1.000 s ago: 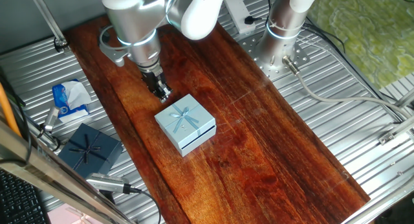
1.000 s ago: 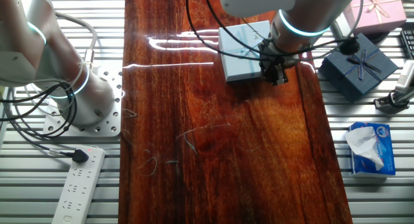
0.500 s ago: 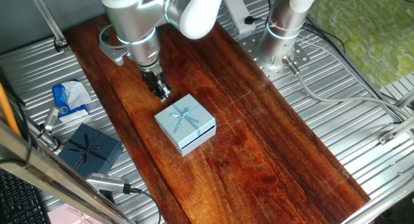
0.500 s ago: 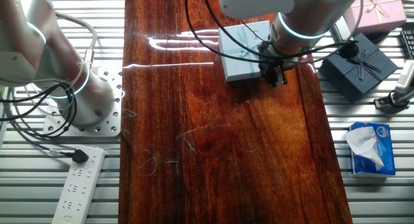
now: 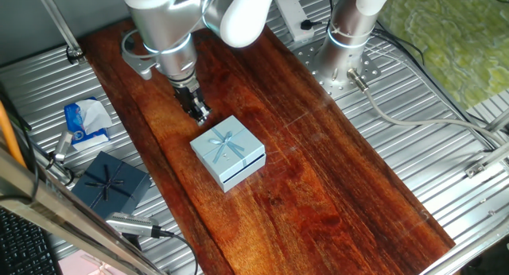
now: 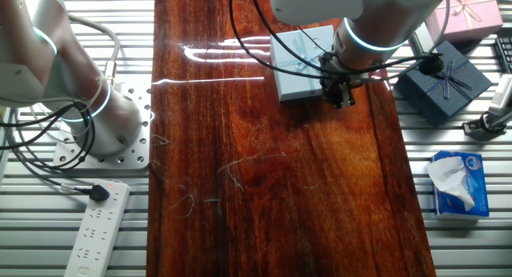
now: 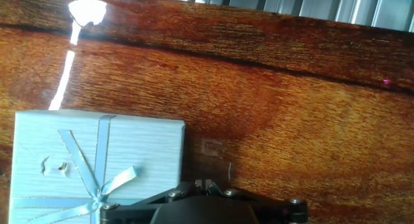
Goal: Slide the outer casing onto the gift box
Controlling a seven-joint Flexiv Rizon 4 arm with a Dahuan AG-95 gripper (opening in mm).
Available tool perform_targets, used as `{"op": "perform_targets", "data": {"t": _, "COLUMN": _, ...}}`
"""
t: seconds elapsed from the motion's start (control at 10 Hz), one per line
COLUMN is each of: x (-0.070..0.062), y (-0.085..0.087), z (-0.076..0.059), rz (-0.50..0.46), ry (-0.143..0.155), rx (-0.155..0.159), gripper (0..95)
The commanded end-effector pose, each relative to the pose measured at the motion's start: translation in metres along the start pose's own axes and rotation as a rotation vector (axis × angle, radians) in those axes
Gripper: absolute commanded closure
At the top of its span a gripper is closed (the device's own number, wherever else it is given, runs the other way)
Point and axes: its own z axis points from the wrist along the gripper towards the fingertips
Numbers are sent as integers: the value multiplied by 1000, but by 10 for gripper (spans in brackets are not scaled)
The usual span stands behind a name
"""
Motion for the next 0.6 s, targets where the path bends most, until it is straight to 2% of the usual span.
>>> {"op": "perform_targets", "data": {"t": 0.1, "x": 0, "y": 0, "z": 0, "rz": 0, "ry": 0, "rx": 0, "gripper": 950}}
{"op": "perform_targets", "data": {"t": 0.5, "x": 0, "y": 0, "z": 0, "rz": -9, "ry": -8, "rx": 2, "gripper": 950}}
{"op": "perform_targets", "data": {"t": 0.6, "x": -1, "y": 0, "z": -12, "rz": -8, "ry": -5, "rx": 3, "gripper": 950}}
